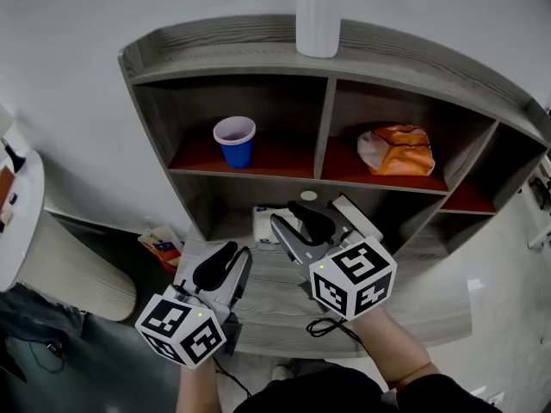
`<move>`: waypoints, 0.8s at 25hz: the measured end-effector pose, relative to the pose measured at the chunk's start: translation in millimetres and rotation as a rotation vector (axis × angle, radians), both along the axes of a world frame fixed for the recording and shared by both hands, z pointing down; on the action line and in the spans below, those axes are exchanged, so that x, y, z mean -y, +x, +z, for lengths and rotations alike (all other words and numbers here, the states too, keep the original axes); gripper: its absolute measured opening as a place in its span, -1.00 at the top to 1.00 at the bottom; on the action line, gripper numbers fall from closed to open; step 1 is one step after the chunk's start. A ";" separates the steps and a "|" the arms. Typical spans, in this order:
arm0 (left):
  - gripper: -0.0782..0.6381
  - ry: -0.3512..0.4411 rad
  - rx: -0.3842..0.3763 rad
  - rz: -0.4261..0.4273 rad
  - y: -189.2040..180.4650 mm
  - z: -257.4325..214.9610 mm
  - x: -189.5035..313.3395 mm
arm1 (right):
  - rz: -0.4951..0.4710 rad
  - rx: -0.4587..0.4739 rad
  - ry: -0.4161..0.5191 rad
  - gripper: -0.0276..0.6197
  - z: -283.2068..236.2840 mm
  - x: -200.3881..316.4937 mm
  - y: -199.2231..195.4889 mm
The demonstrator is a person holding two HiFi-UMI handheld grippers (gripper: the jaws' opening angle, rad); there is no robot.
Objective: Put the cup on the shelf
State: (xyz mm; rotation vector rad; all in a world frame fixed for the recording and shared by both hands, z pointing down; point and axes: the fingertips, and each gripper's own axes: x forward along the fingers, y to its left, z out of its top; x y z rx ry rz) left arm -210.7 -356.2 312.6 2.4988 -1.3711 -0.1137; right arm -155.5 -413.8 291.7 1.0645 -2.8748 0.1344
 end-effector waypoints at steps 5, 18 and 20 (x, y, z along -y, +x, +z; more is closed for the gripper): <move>0.59 -0.029 0.033 0.014 3.6 11.9 -3.5 | 0.015 0.005 -0.021 0.60 12.3 -10.8 6.0; 0.67 -0.076 0.056 0.027 6.1 38.7 -16.0 | 0.045 -0.008 -0.082 0.92 45.0 -29.5 13.0; 0.67 -0.088 0.057 0.031 7.5 44.2 -17.5 | 0.043 -0.007 -0.094 0.92 50.3 -32.6 14.6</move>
